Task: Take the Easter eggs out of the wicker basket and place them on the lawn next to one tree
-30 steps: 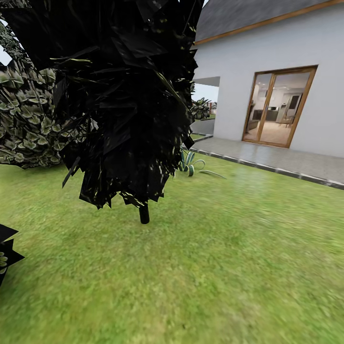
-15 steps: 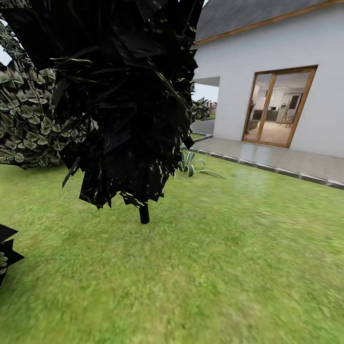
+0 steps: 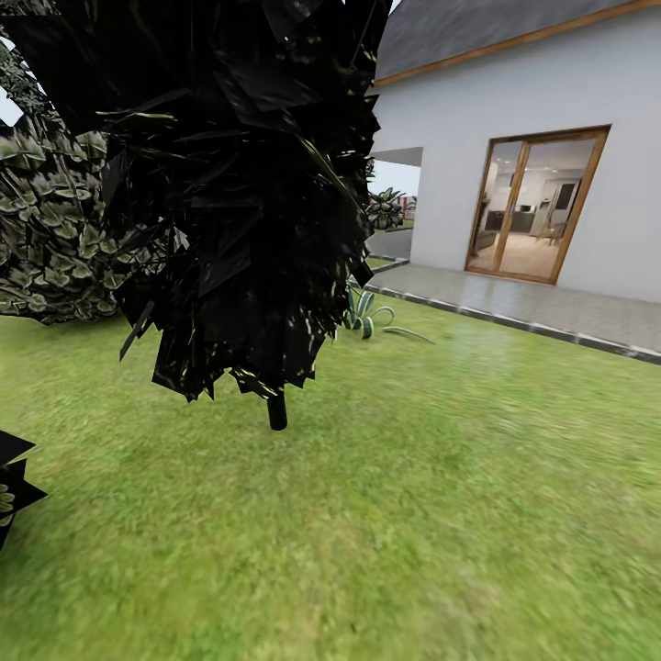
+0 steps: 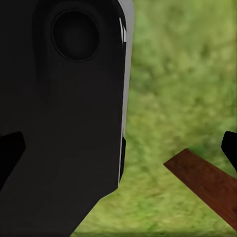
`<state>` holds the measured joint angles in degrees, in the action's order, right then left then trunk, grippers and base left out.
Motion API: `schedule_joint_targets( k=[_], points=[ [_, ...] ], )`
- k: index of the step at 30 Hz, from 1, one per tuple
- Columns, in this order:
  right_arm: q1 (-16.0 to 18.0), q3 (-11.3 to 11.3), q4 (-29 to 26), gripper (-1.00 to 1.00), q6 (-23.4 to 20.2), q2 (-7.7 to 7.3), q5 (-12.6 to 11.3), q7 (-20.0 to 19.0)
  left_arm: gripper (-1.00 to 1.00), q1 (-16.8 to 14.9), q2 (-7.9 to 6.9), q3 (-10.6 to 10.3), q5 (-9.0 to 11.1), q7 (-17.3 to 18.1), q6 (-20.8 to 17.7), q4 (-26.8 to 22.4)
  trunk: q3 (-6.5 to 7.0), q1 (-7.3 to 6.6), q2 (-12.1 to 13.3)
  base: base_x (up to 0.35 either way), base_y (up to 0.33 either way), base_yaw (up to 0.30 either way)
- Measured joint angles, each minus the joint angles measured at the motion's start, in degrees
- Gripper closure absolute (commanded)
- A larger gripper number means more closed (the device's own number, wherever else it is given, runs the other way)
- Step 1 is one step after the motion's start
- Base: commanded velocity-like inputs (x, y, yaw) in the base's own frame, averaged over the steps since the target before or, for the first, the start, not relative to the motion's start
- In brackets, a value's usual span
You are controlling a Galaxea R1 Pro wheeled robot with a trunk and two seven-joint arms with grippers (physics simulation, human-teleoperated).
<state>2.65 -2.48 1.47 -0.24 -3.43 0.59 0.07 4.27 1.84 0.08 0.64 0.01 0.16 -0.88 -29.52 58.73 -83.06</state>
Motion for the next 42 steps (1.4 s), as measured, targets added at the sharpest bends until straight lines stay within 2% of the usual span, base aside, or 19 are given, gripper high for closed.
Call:
schedule_joint_targets(
  k=[17, 30, 33, 39, 42],
  points=[
    [0.0, 0.0, 0.0, -1.00, 0.0, 0.00, 0.1, 0.0, -1.00, 0.0, 0.00, 0.0, 0.0, 0.0, 0.0, 0.0, 0.00, 0.00, 0.0, 0.000, 0.000, 0.000],
    [0.0, 0.4, 0.0, -1.00, -0.2, 0.61, -0.3, -0.3, -1.00, 0.0, 0.08, 0.0, -0.1, 0.0, 0.0, -0.1, 0.00, 0.00, 0.0, 0.000, 0.000, 0.000],
    [0.0, 0.3, 0.3, -1.00, -0.2, 1.34, -0.3, -0.5, -1.00, 0.0, 0.18, 0.0, 0.0, 0.2, 0.0, -0.1, 0.00, 0.00, 0.0, 0.000, 0.000, 0.000],
    [0.0, 0.4, 0.4, -1.00, -0.2, 2.11, -0.3, -0.5, -1.00, 0.0, -0.07, 0.1, 0.1, 0.1, -0.1, 0.1, 0.00, 0.00, 0.0, 0.000, 0.000, 0.000],
    [0.0, 0.4, 0.4, -1.00, -0.2, 2.08, -0.3, -0.5, -1.00, 0.0, -0.92, 0.1, 0.1, 0.1, 0.0, 0.0, 0.00, 0.00, 0.0, 0.000, 0.000, 0.000]
  ],
)
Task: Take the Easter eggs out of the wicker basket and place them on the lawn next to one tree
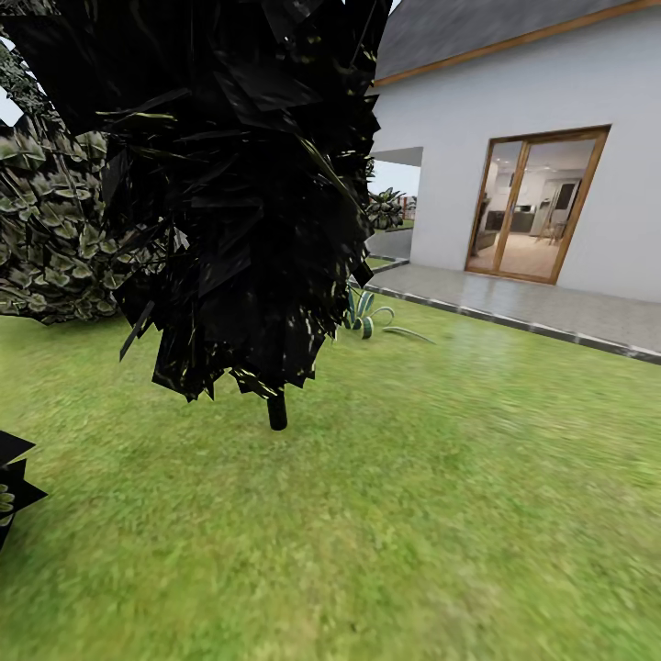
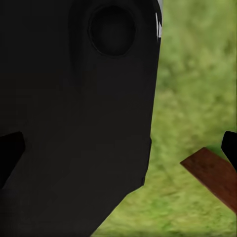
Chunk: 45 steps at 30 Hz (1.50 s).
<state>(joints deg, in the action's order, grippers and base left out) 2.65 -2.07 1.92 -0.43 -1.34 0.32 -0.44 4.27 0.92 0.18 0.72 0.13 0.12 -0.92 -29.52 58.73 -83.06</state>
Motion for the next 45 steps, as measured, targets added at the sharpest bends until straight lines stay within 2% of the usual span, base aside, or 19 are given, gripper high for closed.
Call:
schedule_joint_targets(
  k=[5, 16, 22, 33, 40, 42, 45],
  points=[
    [0.0, 0.0, 0.5, -1.00, 0.0, 0.03, 0.0, 0.0, -1.00, 0.0, -0.47, -0.2, -0.2, 0.2, 0.0, 0.0, 0.00, -0.02, 0.0, 0.090, 0.000, 0.000],
    [0.0, -0.1, 0.6, -1.00, 0.0, 0.03, 0.0, 0.0, -1.00, 0.0, -0.47, -0.5, -0.5, 0.2, -0.1, 0.1, 0.00, -0.04, 0.0, 0.320, 0.000, -0.008],
    [0.0, -0.1, 0.8, -1.00, 0.0, 0.09, 0.0, 0.0, -1.00, 0.0, -0.45, -0.5, -0.6, 0.2, 0.0, 0.1, 0.00, -0.03, 0.0, 0.287, -0.078, -0.251],
    [0.0, -0.1, 1.5, -1.00, 0.2, 0.15, 0.1, 0.0, -1.00, 0.0, -0.32, -0.4, -0.6, 0.2, 0.0, 0.1, 0.00, 0.00, 0.0, 0.035, -0.027, -0.298],
    [0.0, -0.1, 1.5, -1.00, 0.2, 0.85, 0.1, 0.0, -1.00, 0.0, -0.20, -0.4, -0.6, 0.0, 0.0, 0.2, 0.00, -0.02, 0.0, 0.173, -0.217, -0.255],
    [0.0, -0.1, 1.5, -1.00, 0.2, 0.88, 0.1, 0.0, -1.00, 0.0, -0.17, -0.4, -1.3, 0.0, 0.0, 0.2, 0.00, -0.02, 0.0, 0.196, -0.268, -0.060],
    [0.0, -0.2, 1.5, -1.00, 0.2, 0.90, 0.1, 0.0, -1.00, 0.0, -0.14, -0.5, -4.0, -0.1, -0.1, 0.2, 0.00, -0.02, 0.0, 0.197, -0.274, -0.018]
  ],
)
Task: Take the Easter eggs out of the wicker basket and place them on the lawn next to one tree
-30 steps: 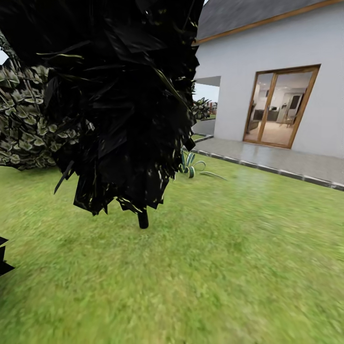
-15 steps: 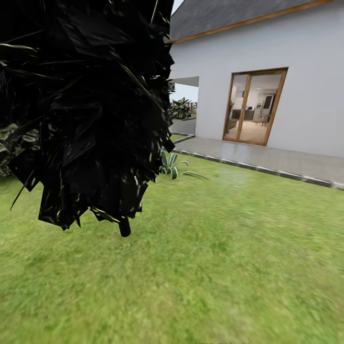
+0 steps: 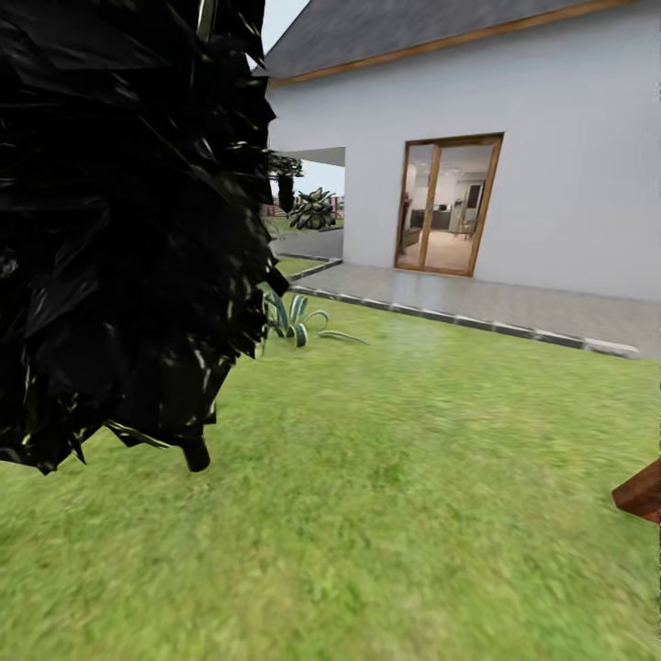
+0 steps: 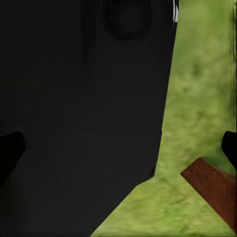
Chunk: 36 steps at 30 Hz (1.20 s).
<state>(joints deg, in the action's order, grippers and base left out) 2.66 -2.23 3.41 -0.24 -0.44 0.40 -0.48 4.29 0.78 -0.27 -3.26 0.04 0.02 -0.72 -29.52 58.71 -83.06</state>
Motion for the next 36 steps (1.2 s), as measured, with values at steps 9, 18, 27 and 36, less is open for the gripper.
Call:
schedule_joint_targets(
  k=[9, 18, 27, 36],
  points=[
    [0.0, 0.0, 0.0, -1.00, 0.0, 0.00, 0.0, 0.0, -1.00, 0.0, -0.06, 0.1, -1.7, 0.0, -0.1, 0.0, 0.00, 0.00, 0.0, 0.209, -0.273, -0.002],
    [0.0, 0.0, 0.0, -1.00, -0.1, -0.01, 0.0, 0.1, -1.00, 0.0, -0.16, 0.1, -1.6, 0.0, -0.1, 0.0, 0.00, 0.00, 0.0, 0.239, -0.258, 0.000],
    [0.0, 0.1, 0.0, -1.00, -0.1, -0.08, 0.0, 0.1, -1.00, 0.0, -0.25, 0.2, -1.6, 0.0, -0.1, -0.1, 0.00, 0.00, 0.0, 0.241, -0.257, 0.000],
    [0.0, 0.0, 0.0, -1.00, -0.1, -0.08, 0.0, 0.1, -1.00, 0.0, -0.25, 0.2, -1.6, 0.0, -0.1, -0.1, 0.00, 0.00, 0.0, 0.242, -0.257, 0.000]
  ],
)
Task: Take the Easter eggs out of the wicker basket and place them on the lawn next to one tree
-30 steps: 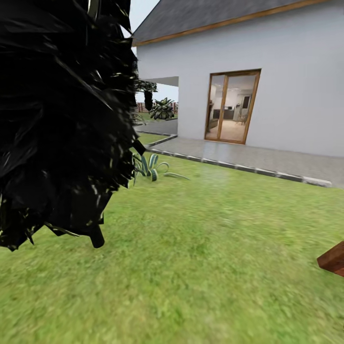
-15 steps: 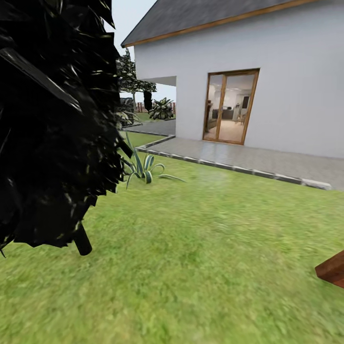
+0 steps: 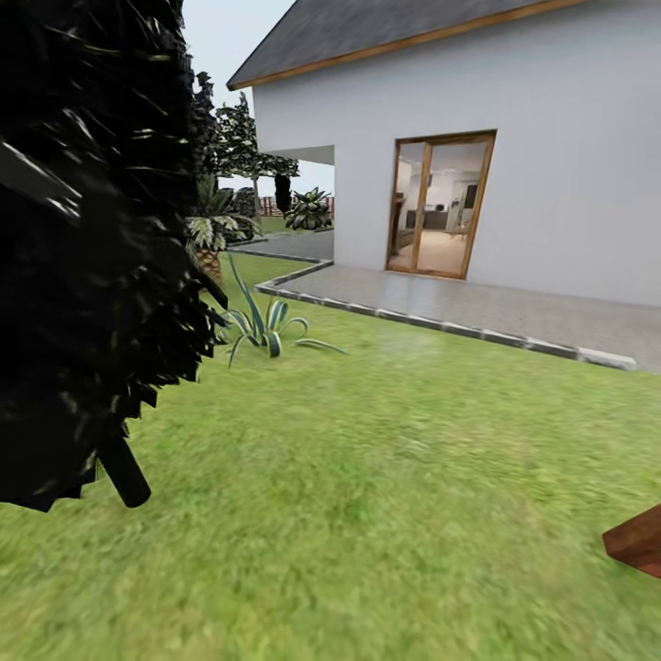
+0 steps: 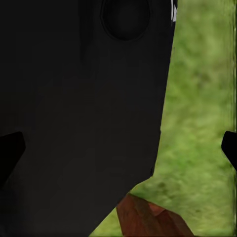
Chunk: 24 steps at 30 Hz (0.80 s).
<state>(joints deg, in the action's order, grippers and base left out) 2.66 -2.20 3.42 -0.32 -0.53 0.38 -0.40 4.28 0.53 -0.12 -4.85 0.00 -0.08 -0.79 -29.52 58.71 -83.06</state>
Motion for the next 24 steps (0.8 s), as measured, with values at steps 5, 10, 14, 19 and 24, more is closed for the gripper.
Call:
schedule_joint_targets(
  k=[5, 10, 14, 19, 24],
  points=[
    [0.0, 0.0, 0.0, -1.00, 0.0, 0.00, 0.0, 0.0, -1.00, 0.0, 0.00, 0.0, 0.0, 0.0, 0.0, 0.0, 0.00, 0.00, 0.0, 0.257, -0.216, 0.000],
    [0.0, 0.0, 0.0, -1.00, 0.0, 0.00, 0.0, 0.0, -1.00, 0.0, 0.00, 0.2, 0.1, 0.2, 0.0, 0.0, 0.00, -0.01, 0.0, 0.318, -0.042, 0.000],
    [0.0, 0.0, 0.0, -1.00, -0.1, 0.00, 0.0, 0.0, -1.00, 0.0, 0.00, 0.2, 0.2, 0.3, 0.0, 0.0, 0.00, -0.01, 0.0, 0.333, -0.003, 0.000],
    [0.0, 0.0, 0.0, -1.00, -0.1, 0.00, 0.0, 0.0, -1.00, 0.0, 0.00, 0.2, 0.2, 0.3, 0.0, 0.0, 0.00, -0.01, 0.0, 0.334, 0.000, 0.000],
    [0.0, 0.0, 0.0, -1.00, -0.1, 0.00, 0.0, 0.0, -1.00, 0.0, 0.00, 0.2, 0.1, 0.3, 0.0, 0.0, 0.00, -0.01, 0.0, 0.334, -0.025, 0.000]
  ],
)
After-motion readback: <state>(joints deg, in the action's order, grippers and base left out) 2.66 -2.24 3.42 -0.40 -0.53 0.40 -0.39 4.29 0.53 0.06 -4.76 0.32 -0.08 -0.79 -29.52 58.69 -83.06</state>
